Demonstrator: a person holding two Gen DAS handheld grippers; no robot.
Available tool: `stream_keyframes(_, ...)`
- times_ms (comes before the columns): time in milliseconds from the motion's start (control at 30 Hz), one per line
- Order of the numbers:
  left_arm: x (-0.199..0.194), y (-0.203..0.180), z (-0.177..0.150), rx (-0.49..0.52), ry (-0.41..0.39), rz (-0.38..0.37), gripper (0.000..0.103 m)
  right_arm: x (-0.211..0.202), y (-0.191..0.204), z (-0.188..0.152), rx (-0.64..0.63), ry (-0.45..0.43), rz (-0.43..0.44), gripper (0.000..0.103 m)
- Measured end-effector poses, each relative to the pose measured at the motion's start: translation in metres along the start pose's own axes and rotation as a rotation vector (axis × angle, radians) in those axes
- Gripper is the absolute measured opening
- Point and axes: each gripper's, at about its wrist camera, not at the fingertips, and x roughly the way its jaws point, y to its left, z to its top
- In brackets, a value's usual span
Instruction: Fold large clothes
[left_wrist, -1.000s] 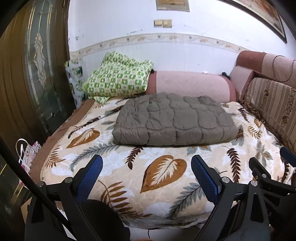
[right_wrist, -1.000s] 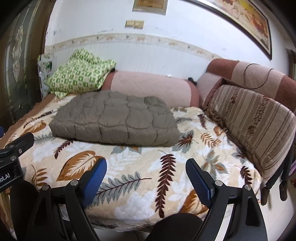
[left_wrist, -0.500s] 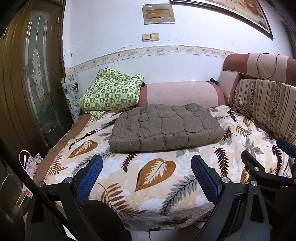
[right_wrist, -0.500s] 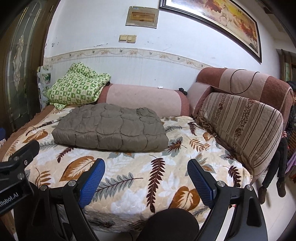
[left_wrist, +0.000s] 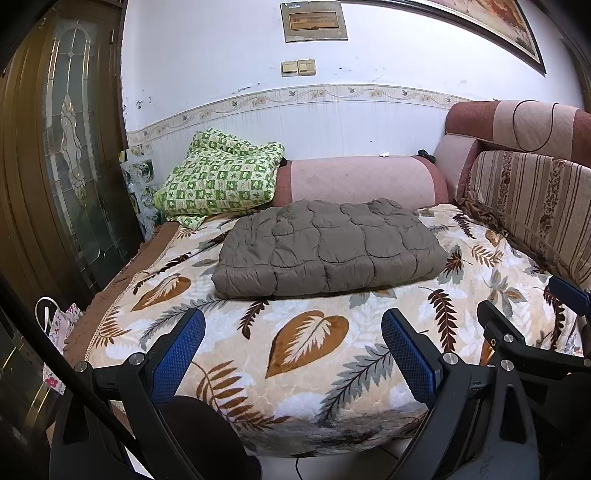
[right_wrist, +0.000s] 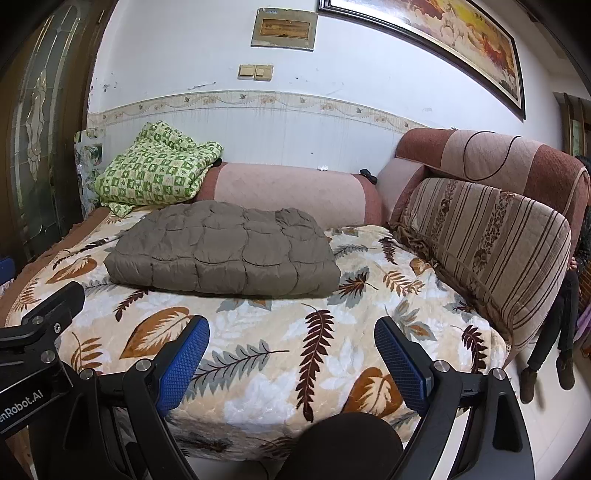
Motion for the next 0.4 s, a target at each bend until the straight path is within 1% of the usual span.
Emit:
stream_keyframes(167,0.004,0.001,-0.002,0.003,-0.011,0.013,0.096,0.007,-0.001,-0.002,0.005,0.019,0.007,0.094)
stream_keyframes(400,0.011,0.001,-0.004,0.008,0.014,0.025,0.096,0.014,0.001,-0.005,0.007,0.045,0.021,0.094)
